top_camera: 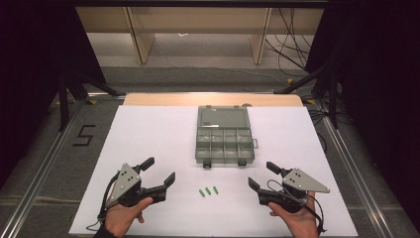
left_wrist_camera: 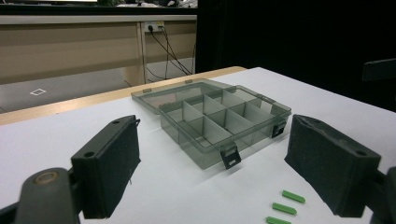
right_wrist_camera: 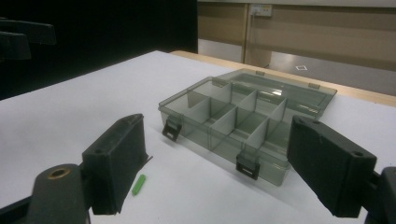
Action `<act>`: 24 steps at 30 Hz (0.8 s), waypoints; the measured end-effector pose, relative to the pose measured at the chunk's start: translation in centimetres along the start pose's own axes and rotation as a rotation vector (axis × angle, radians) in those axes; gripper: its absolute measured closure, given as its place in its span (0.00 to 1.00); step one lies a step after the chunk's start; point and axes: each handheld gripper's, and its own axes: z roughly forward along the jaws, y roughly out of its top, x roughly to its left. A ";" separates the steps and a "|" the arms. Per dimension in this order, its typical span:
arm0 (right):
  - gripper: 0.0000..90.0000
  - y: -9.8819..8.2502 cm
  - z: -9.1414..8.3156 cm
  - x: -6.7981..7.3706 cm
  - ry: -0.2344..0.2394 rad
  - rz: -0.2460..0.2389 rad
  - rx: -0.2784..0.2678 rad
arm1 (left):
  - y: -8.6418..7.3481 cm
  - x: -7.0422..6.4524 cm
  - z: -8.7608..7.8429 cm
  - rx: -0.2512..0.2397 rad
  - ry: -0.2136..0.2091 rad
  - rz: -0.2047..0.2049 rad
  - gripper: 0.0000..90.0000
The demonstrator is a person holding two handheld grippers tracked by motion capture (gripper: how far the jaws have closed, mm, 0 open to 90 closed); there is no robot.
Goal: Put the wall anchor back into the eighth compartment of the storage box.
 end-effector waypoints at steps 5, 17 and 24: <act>0.23 -0.1 0.1 0.1 0.047 0.021 0.020 | 0.0 -0.1 0.0 -0.002 -0.004 0.007 0.18; 0.22 0.5 1.1 0.5 0.096 -0.042 0.078 | 0.0 -0.1 0.1 0.001 0.000 0.006 0.18; 0.24 1.6 2.3 1.3 0.132 -0.150 0.260 | 0.0 -0.1 0.1 -0.004 0.005 0.002 0.18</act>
